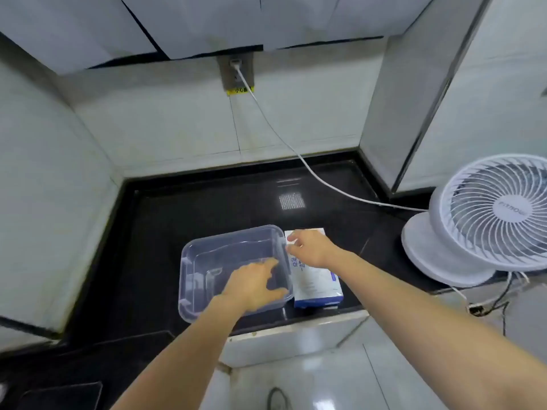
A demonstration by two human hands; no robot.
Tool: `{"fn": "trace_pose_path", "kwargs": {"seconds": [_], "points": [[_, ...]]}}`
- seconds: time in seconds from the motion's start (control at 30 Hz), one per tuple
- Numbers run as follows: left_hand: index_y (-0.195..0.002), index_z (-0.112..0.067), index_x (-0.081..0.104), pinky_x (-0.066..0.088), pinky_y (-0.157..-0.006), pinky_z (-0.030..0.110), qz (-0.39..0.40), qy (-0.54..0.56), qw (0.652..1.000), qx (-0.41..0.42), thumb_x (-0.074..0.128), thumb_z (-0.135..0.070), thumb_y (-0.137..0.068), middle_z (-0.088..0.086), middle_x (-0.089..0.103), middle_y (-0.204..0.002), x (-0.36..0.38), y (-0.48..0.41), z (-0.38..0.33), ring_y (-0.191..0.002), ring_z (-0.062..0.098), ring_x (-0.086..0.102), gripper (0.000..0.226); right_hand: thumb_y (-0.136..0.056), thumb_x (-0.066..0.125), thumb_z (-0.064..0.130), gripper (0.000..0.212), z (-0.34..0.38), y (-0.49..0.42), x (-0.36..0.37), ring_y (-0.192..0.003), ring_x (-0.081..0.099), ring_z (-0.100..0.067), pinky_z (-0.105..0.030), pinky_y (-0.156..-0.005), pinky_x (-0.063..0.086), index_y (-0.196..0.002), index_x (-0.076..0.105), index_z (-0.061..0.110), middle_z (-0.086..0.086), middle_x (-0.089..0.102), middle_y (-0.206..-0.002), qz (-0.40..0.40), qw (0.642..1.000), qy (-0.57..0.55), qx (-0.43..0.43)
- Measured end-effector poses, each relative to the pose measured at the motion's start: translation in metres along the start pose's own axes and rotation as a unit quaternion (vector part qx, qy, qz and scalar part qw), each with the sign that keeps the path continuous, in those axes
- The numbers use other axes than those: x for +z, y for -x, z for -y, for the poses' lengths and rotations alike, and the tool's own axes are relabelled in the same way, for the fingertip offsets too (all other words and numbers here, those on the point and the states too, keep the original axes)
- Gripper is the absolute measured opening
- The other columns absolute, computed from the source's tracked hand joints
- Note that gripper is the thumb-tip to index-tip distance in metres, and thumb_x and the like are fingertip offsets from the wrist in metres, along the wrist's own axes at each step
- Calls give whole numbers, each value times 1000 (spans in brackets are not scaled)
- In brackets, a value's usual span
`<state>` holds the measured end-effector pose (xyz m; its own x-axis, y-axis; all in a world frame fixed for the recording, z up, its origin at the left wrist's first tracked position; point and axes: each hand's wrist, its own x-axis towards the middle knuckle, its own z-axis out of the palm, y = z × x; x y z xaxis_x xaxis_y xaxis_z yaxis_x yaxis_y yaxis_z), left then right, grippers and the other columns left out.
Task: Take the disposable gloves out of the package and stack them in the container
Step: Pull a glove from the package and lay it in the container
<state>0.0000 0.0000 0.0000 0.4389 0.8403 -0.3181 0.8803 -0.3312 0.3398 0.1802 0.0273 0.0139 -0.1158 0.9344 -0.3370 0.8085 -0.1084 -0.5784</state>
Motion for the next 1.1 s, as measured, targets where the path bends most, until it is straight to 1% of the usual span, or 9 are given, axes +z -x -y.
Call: {"fn": "trace_pose_path", "kwargs": {"seconds": [0.17, 0.33, 0.5, 0.6, 0.67, 0.8, 0.87, 1.0, 1.1], "points": [[-137, -35, 47, 52, -93, 27, 65, 58, 995, 58, 57, -52, -90, -11, 65, -120, 9, -12, 19, -100, 10, 63, 51, -97, 55, 26, 38, 2, -28, 28, -95, 62, -27, -39, -83, 50, -131, 42, 14, -11, 66, -106, -17, 996, -85, 11], [-129, -36, 56, 52, -85, 28, 71, -10, 989, 126, 56, -43, -88, -14, 69, -107, 10, -10, 36, -90, 7, 63, 41, -91, 57, 9, 42, -1, -42, 44, -75, 66, -26, -47, -73, 57, -128, 39, 19, -13, 68, -89, -66, 990, -128, 0], [-98, -32, 65, 52, -74, 30, 84, -34, 987, 131, 51, -44, -85, -13, 67, -92, 1, -14, 51, -79, 6, 59, 23, -98, 55, 21, 27, -10, -50, 36, -63, 63, -18, -29, -55, 54, -123, 47, 21, -17, 66, -93, -17, 967, -252, 25], [-118, -35, 61, 49, -81, 21, 26, -18, 995, 95, 47, -55, -91, -17, 65, -108, -8, -11, 50, -91, 3, 61, 36, -99, 51, 24, 13, -30, -53, 27, -70, 65, -24, -37, -69, 56, -106, 59, 17, -12, 69, -87, -62, 982, -163, 71], [-126, -31, 56, 48, -85, 19, -46, -2, 996, 76, 47, -45, -97, -13, 62, -116, -18, -16, 37, -96, 7, 62, 34, -96, 50, 20, 12, -42, -50, 20, -81, 66, -26, -34, -74, 53, -99, 62, 19, -3, 68, -83, -77, 991, -54, 94], [-126, -28, 53, 53, -84, 29, -127, 42, 989, 66, 51, -30, -96, -8, 60, -114, -23, -38, -6, -95, 12, 61, 30, -93, 51, 17, 24, -57, -40, 26, -96, 63, -26, -31, -78, 51, -113, 65, 18, -3, 58, -108, -32, 990, 73, 118], [-126, -24, 54, 49, -83, 32, -118, 39, 990, 72, 52, -27, -94, -5, 56, -117, -14, -52, -29, -100, 16, 57, 32, -92, 52, 17, 27, -62, -34, 36, -91, 56, -21, -31, -73, 48, -117, 62, 18, 0, 44, -105, -27, 989, 108, 93], [-132, -18, 50, 27, -107, 37, -62, -136, 988, 49, 54, -31, -92, 4, 48, -137, 8, -71, -51, -128, 24, 36, 43, -93, 53, 17, 27, -72, -27, 46, -91, 51, -19, -28, -65, 36, -118, 64, 16, 1, 40, -102, -44, 987, 145, 58], [-146, -19, 31, 14, -113, 50, -84, -159, 983, -26, 58, -40, -90, 12, 10, -159, 15, -68, -46, -147, 32, 3, 66, -88, 57, 19, 31, -79, -22, 45, -101, 55, -20, -31, -71, 49, -118, 62, 23, 0, 48, -110, -33, 988, 140, 57]]}}
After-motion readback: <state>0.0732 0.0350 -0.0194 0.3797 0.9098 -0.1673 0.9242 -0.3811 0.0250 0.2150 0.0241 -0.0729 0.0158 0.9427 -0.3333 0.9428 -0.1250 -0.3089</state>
